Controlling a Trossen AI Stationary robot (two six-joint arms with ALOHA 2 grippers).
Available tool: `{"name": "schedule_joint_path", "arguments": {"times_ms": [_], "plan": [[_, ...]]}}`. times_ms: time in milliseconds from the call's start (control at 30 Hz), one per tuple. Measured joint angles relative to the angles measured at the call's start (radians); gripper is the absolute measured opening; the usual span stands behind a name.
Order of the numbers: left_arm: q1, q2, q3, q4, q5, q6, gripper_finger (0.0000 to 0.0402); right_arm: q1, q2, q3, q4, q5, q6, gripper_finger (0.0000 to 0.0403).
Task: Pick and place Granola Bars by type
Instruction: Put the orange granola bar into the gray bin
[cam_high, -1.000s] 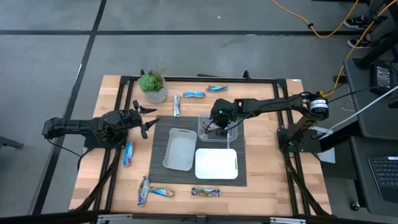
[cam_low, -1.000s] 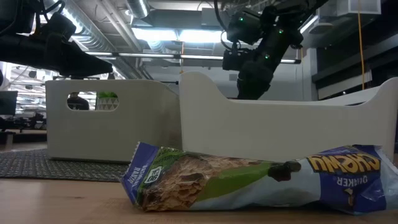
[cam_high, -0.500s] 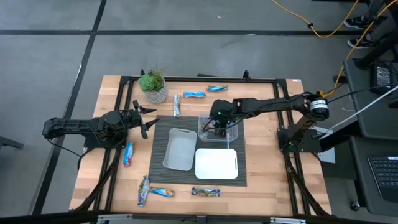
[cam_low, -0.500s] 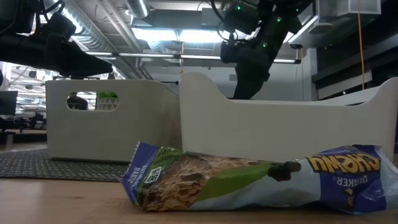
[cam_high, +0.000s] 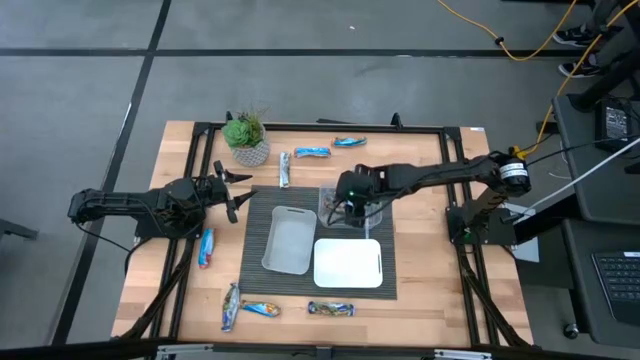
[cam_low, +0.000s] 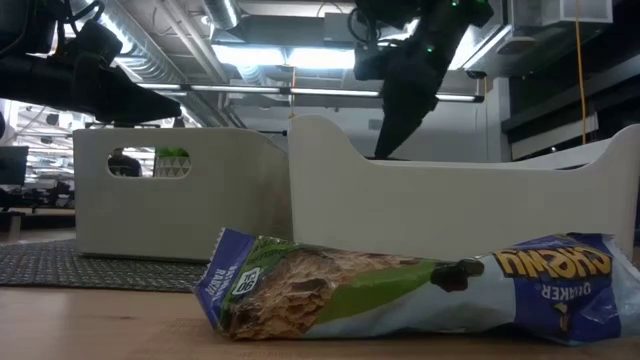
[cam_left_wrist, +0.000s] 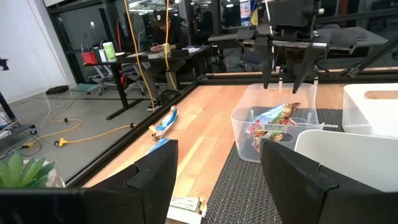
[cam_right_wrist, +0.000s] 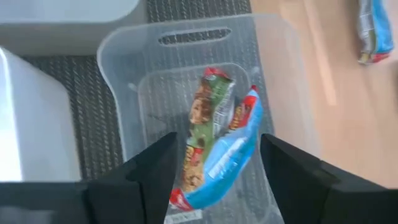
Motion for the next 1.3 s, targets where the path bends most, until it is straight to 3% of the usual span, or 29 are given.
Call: {"name": "schedule_joint_path", "arguments": {"times_ms": [200, 467, 633, 867, 967, 1167, 1300], "plan": [[0.0, 0.0, 0.0, 0.0, 0.0, 0.0, 0.0221, 0.027, -0.05, -0.006, -0.008, 0.102, -0.014, 0.0206], [0.0, 0.0, 0.0, 0.001, 0.0, 0.0, 0.0221, 0.089, -0.242, -0.011, 0.014, 0.282, -0.032, 0.0193], [0.0, 0.0, 0.0, 0.002, 0.0, -0.001, 0.0221, 0.137, -0.416, -0.152, 0.202, 0.342, -0.108, 0.0192], [0.0, 0.0, 0.0, 0.066, 0.03, -0.091, 0.0221, 0.143, -0.654, -0.467, 0.628, 0.259, -0.208, 0.0192], [0.0, 0.0, 0.0, 0.097, 0.071, -0.117, 0.0221, 0.144, -0.712, -0.527, 0.685, 0.244, -0.227, 0.0192], [0.0, 0.0, 0.0, 0.251, 0.252, -0.133, 0.0221, 0.145, -0.744, -0.547, 0.698, 0.201, -0.233, 0.0192], [-0.001, 0.0, 0.001, 0.34, 0.441, -0.205, 0.0221, 0.145, -0.741, -0.547, 0.713, 0.128, -0.234, 0.0192]]}}
